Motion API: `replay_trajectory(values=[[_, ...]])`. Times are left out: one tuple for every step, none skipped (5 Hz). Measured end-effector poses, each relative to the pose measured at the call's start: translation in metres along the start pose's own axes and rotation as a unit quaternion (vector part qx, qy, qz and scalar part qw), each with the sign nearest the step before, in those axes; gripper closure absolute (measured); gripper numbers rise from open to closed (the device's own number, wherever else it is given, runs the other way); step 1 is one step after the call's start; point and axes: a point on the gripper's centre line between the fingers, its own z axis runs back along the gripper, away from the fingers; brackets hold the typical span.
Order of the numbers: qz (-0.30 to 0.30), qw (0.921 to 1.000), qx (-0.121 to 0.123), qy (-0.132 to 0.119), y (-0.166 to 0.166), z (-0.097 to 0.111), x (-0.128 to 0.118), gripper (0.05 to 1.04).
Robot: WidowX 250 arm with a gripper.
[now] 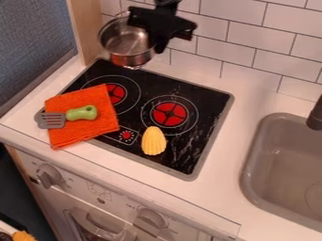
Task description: Move the silver pot to the upper right of the right burner
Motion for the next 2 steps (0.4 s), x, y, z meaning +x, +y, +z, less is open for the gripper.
replay_trajectory(values=[[-0.033,0.9995,0.003,0.000,0.030,0.010,0.015,1.007],[-0.072,0.9972,0.020,0.001,0.066,0.018,0.034,1.007]])
